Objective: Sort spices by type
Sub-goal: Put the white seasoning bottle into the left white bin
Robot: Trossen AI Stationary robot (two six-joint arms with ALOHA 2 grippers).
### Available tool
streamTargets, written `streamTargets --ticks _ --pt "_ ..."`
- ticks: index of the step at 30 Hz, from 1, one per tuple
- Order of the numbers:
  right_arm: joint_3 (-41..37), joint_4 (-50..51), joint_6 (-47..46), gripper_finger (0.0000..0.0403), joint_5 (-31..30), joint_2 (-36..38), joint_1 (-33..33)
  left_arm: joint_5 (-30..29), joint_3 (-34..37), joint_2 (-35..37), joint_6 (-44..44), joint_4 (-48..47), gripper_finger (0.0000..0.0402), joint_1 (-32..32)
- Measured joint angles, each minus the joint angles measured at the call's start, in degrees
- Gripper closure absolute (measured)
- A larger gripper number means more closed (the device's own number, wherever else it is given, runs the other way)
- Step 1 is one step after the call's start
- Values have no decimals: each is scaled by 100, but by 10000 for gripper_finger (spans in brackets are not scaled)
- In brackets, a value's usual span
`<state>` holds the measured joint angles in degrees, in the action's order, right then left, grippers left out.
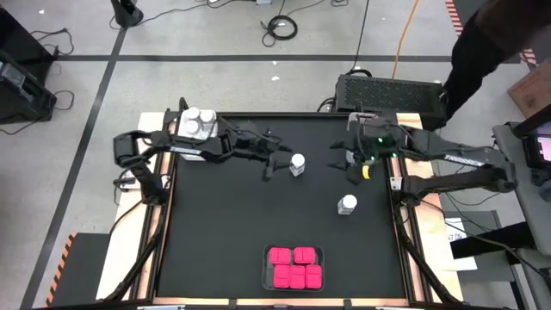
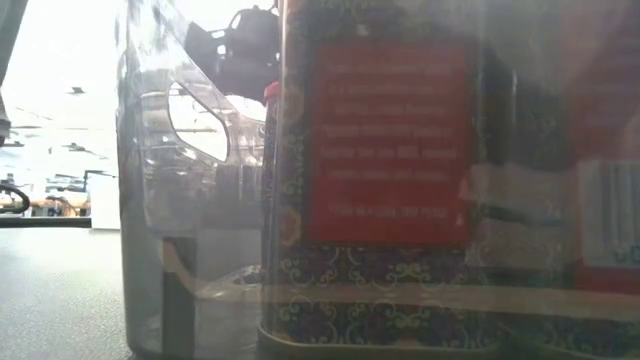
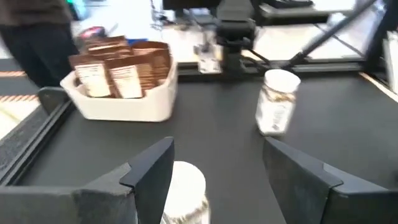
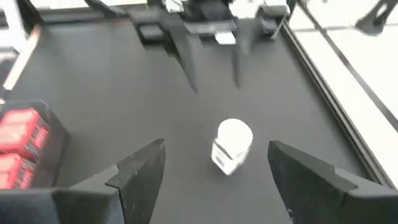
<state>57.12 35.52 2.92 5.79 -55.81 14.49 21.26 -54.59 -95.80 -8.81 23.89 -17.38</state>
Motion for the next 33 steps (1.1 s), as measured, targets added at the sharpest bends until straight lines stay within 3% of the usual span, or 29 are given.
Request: streamTargets --ticks 5,11,23,27,33 --pt "-699 -578 -226 124 10 466 -206 -748 -142 -699 810 681 157 17" --pt "-955 -577 -337 124 6 505 -337 -796 -523 -1091 800 651 151 39" --pt "-981 -631 -186 124 -5 505 -336 -962 -636 -1181 375 357 25 154" --pt "-981 -710 -185 124 -4 504 -336 -1546 -638 -1251 355 316 16 256" --pt "-981 -709 -221 124 -3 503 -336 -1720 -636 -1372 399 253 15 312"
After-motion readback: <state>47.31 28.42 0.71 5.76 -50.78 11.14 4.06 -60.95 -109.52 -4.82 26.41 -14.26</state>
